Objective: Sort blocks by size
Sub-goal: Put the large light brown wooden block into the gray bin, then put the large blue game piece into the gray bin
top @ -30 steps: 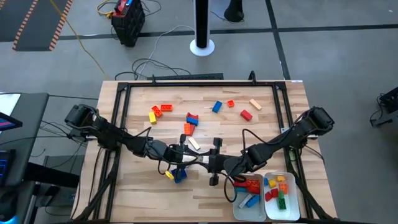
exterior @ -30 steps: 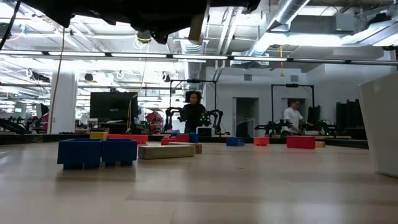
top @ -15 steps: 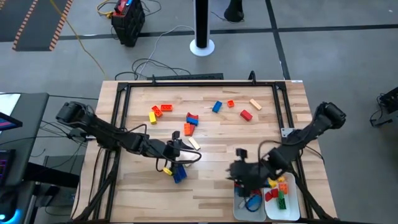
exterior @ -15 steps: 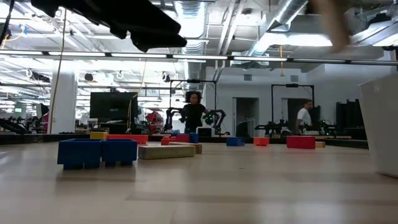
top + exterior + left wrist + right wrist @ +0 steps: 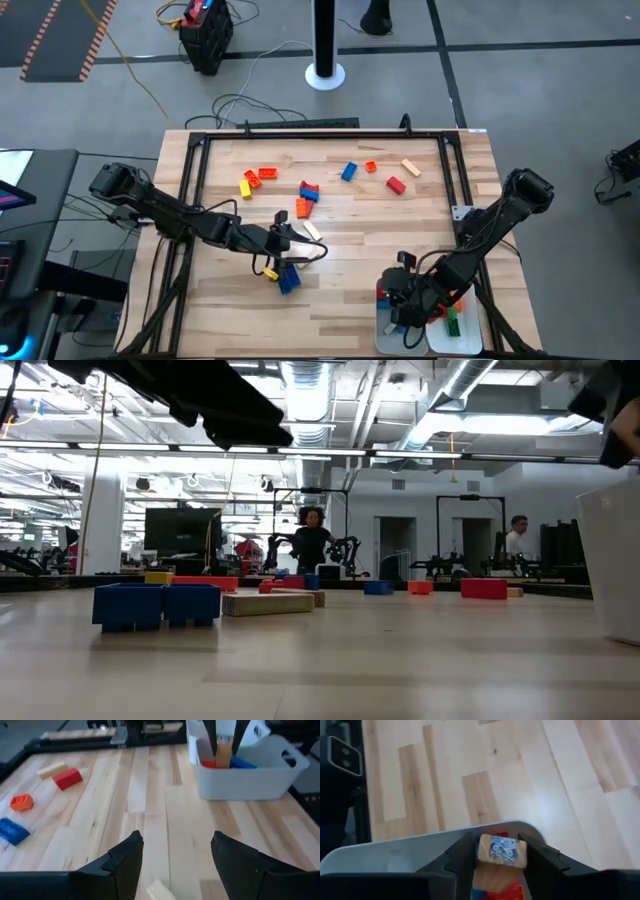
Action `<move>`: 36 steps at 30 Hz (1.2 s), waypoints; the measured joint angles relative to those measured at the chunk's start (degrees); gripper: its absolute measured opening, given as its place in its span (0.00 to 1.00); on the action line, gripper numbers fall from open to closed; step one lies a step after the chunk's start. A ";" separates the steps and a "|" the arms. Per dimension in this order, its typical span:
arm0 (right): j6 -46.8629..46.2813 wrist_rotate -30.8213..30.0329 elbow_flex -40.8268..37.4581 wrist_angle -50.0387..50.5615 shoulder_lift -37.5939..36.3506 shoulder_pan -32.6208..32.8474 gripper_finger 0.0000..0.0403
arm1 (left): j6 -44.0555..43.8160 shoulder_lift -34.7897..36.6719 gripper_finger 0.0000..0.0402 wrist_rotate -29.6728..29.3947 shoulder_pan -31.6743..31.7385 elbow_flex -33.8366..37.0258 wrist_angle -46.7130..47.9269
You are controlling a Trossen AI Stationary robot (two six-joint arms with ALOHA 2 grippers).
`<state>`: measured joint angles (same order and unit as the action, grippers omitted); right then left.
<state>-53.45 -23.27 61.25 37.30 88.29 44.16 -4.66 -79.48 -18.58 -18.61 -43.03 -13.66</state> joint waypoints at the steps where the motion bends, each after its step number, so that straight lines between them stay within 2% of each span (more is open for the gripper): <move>1: -0.13 0.02 0.00 0.34 0.00 0.00 0.45 | -0.43 0.00 0.55 0.01 0.00 -0.41 1.49; 6: -0.82 0.30 0.02 2.12 -1.01 -0.24 0.49 | -2.48 0.00 0.55 0.46 -1.36 -2.48 9.68; 8: -1.13 -1.33 0.02 2.90 -1.81 -0.24 0.49 | -3.17 0.00 0.55 1.60 -2.54 -2.73 12.57; 13: -1.09 -7.55 0.02 6.51 -3.99 -0.15 0.47 | -7.95 -0.02 0.55 1.88 -5.74 -2.75 17.49; 18: -0.59 -17.06 0.02 8.73 -5.91 -0.43 0.46 | -15.88 -1.43 0.55 1.83 -8.83 -2.77 19.53; 22: 2.68 -22.09 0.02 7.57 -5.73 -1.31 0.45 | -17.48 -3.93 0.55 1.83 -11.45 -2.77 20.86; 28: 10.39 -23.33 0.02 1.73 -4.90 -3.62 0.45 | -10.93 -4.90 0.55 6.28 -14.34 -2.77 21.21; 36: 16.61 -23.39 0.07 -4.71 -4.92 -6.20 0.45 | -13.57 -7.07 0.55 9.43 -15.54 -2.84 19.91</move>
<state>-36.84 -46.65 61.32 32.59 83.37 37.97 -18.23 -86.56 -9.16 -34.15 -45.87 6.25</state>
